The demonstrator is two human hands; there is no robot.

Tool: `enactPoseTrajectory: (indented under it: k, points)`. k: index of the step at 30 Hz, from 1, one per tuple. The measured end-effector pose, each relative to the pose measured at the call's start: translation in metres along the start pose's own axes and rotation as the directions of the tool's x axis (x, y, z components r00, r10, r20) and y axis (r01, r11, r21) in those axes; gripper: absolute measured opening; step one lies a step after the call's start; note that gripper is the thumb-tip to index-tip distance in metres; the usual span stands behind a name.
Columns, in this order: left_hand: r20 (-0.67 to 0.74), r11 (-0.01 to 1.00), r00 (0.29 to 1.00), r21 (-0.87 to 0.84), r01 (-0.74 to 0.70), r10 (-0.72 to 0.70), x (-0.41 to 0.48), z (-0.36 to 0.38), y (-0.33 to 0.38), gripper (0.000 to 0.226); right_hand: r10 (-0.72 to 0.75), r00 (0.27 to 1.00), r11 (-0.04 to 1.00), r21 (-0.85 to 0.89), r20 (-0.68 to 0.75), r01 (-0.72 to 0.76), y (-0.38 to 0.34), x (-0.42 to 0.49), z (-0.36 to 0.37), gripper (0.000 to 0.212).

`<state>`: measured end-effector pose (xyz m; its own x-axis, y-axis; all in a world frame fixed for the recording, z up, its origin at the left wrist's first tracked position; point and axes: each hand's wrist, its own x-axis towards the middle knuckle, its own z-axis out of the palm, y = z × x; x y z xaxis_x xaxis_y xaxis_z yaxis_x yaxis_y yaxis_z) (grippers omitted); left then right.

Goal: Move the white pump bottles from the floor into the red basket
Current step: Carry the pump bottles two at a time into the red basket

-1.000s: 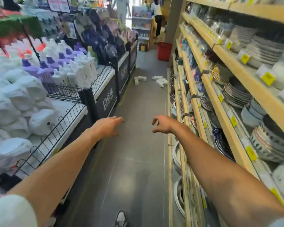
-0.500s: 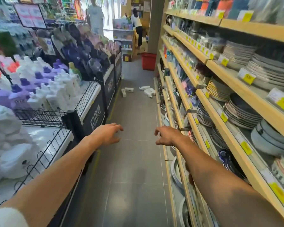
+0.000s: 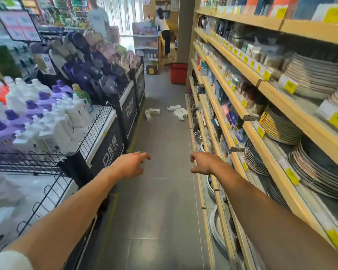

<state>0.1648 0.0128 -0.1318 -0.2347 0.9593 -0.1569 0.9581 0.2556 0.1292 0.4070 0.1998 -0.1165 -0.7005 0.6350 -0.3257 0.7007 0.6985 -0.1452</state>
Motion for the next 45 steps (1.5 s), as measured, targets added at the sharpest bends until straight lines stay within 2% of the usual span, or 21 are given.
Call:
enactPoseTrajectory:
  k: [4, 11, 20, 28, 37, 45]
  points:
    - [-0.005, 0.998, 0.999, 0.042, 0.052, -0.052, 0.03, -0.008, -0.019, 0.053, -0.01, 1.0, 1.0, -0.028, 0.015, 0.011, 0.006, 0.049, -0.015, 0.056]
    - [0.006, 0.995, 0.997, 0.073, 0.071, -0.072, 0.091, -0.023, -0.056, 0.054, -0.06, 0.997, 0.997, -0.036, 0.037, 0.062, -0.005, 0.128, -0.037, 0.067]
    - [0.001, 1.0, 1.0, 0.008, 0.027, -0.027, 0.204, -0.043, -0.133, 0.054, -0.044, 0.996, 0.995, -0.083, 0.083, 0.051, -0.022, 0.245, -0.084, 0.063]
    - [0.005, 0.997, 1.0, 0.072, 0.021, -0.022, 0.292, -0.067, -0.2, 0.052, 0.029, 0.997, 0.997, -0.068, 0.067, -0.024, -0.024, 0.332, -0.113, 0.06]
    - [0.0, 0.994, 0.999, 0.1, -0.036, 0.036, 0.397, -0.089, -0.213, 0.054, 0.07, 0.997, 0.995, -0.069, -0.034, -0.072, -0.009, 0.416, -0.139, 0.057]
    - [0.029, 0.988, 0.997, 0.13, -0.08, 0.076, 0.481, -0.111, -0.213, 0.056, 0.036, 0.999, 0.997, 0.061, 0.017, -0.037, 0.029, 0.498, -0.17, 0.059]
